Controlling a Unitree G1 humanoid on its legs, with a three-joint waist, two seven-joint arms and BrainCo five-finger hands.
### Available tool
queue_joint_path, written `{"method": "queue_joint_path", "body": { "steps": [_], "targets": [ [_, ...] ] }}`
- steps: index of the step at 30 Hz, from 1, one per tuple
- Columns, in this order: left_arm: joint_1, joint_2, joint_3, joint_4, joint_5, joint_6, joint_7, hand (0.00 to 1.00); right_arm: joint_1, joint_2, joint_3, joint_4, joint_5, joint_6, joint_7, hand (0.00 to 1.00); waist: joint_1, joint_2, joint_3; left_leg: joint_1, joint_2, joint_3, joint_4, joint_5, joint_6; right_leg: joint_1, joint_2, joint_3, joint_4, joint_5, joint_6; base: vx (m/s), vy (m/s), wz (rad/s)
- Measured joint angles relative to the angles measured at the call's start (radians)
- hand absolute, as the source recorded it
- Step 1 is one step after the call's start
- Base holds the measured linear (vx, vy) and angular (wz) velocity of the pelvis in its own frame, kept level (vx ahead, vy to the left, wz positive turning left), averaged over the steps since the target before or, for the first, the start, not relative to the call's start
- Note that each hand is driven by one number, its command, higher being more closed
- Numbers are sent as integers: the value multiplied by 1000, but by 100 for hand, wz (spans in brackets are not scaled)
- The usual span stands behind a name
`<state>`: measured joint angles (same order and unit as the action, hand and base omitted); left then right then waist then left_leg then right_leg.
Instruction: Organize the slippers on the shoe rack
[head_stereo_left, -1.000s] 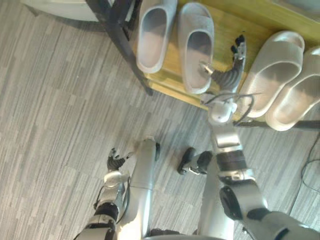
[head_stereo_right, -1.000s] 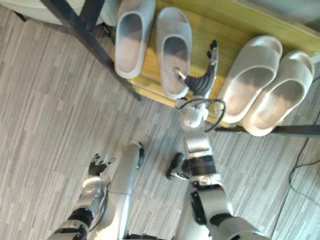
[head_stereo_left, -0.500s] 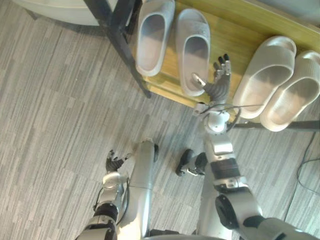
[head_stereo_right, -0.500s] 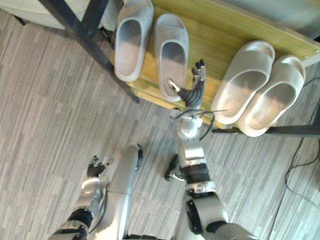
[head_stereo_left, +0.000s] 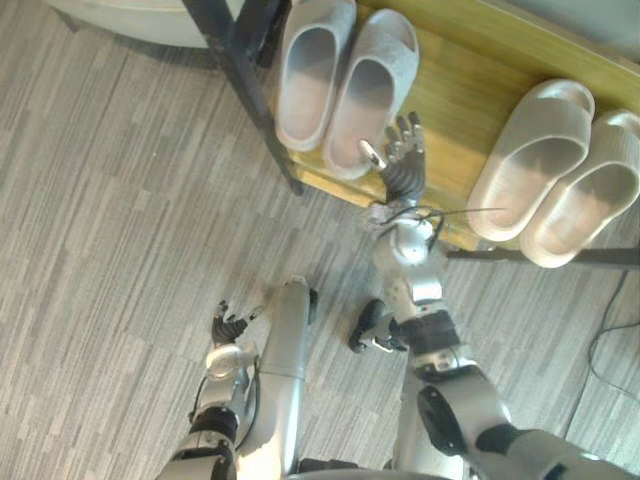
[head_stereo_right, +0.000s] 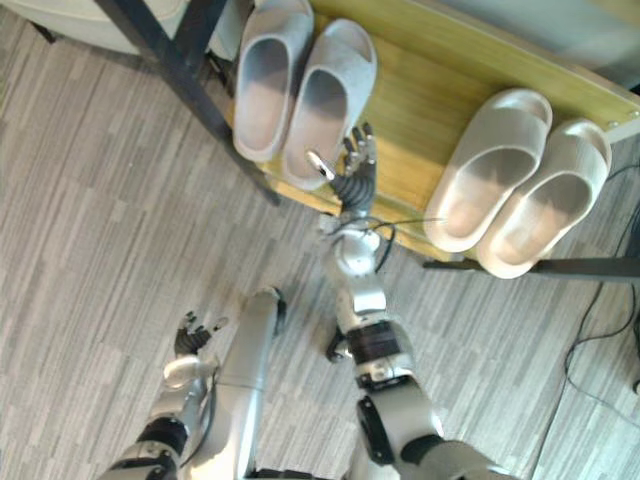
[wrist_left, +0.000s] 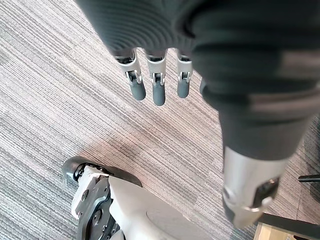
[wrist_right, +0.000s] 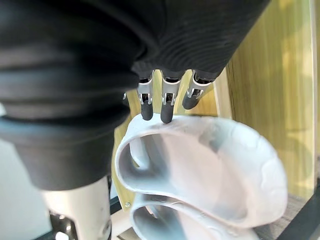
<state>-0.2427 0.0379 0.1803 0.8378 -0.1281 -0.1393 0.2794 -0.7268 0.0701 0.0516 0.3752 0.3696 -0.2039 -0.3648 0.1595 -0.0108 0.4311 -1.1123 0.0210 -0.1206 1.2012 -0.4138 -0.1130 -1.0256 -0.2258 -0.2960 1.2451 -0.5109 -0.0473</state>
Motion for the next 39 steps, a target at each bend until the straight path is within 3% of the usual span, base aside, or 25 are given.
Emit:
{"method": "queue_joint_path", "body": {
  "steps": [9, 14, 20, 24, 27, 28, 31, 35, 39],
  "targets": [
    [0, -2, 0, 1, 0, -1, 2, 0, -70, -23, -9, 76, 25, -4, -9, 0, 3, 0, 0, 0, 0, -10, -11, 10, -14, -1, 0, -11, 0, 0, -1, -3, -7, 1],
    [-1, -3, 2, 8, 0, -1, 2, 0, -78, -56, -8, 77, 22, 23, 0, 0, 4, 0, 0, 0, 1, -14, -12, 15, -17, 0, 1, -15, 0, 0, -2, 0, 0, 0],
    [12, -7, 29, 21, 0, 14, -2, 0, 64, -111, 22, 5, -97, 68, 32, 0, -2, 0, 1, 77, 12, -9, -30, 13, -13, 78, 13, -15, -30, 4, -6, 2, 0, -1],
    [48, 5, 32, 17, -2, 17, -6, 0, 242, -111, 41, -117, -186, 82, 43, 0, -19, -3, 2, 186, 30, 12, -83, 12, -10, 177, 30, -6, -87, 11, 4, 16, -4, -13],
    [73, 30, 35, 15, -2, 16, -12, 0, 378, -110, 74, -181, -271, 89, 56, 0, -41, -25, 9, 306, 55, 46, -156, 16, -5, 278, 43, 3, -160, 30, 2, 54, 4, -21],
    [108, 46, 12, 16, 0, 16, -25, 0, 496, -111, 87, -209, -309, 90, 80, 0, -58, -31, 7, 404, 61, 64, -239, 32, -2, 368, 52, 3, -236, 54, 8, 82, 23, -12],
    [145, 62, -17, 15, 4, 16, -30, 0, 609, -111, 96, -210, -351, 94, 98, 0, -68, -44, -4, 507, 65, 90, -337, 58, 3, 457, 60, 7, -325, 85, 11, 109, 24, -9],
    [205, 77, -118, 32, 39, 16, -53, 0, 802, -115, 108, -160, -461, 99, 149, 0, -108, -70, -89, 674, 62, 124, -562, 129, 14, 605, 81, 8, -536, 160, 27, 197, 49, -7],
    [208, 82, -221, 120, 117, 21, -91, 0, 835, -119, 104, 87, -532, 108, 175, 0, -137, -70, -167, 841, 55, 154, -764, 190, 26, 751, 105, 23, -738, 237, 49, 163, 65, -15]
  ]
}}
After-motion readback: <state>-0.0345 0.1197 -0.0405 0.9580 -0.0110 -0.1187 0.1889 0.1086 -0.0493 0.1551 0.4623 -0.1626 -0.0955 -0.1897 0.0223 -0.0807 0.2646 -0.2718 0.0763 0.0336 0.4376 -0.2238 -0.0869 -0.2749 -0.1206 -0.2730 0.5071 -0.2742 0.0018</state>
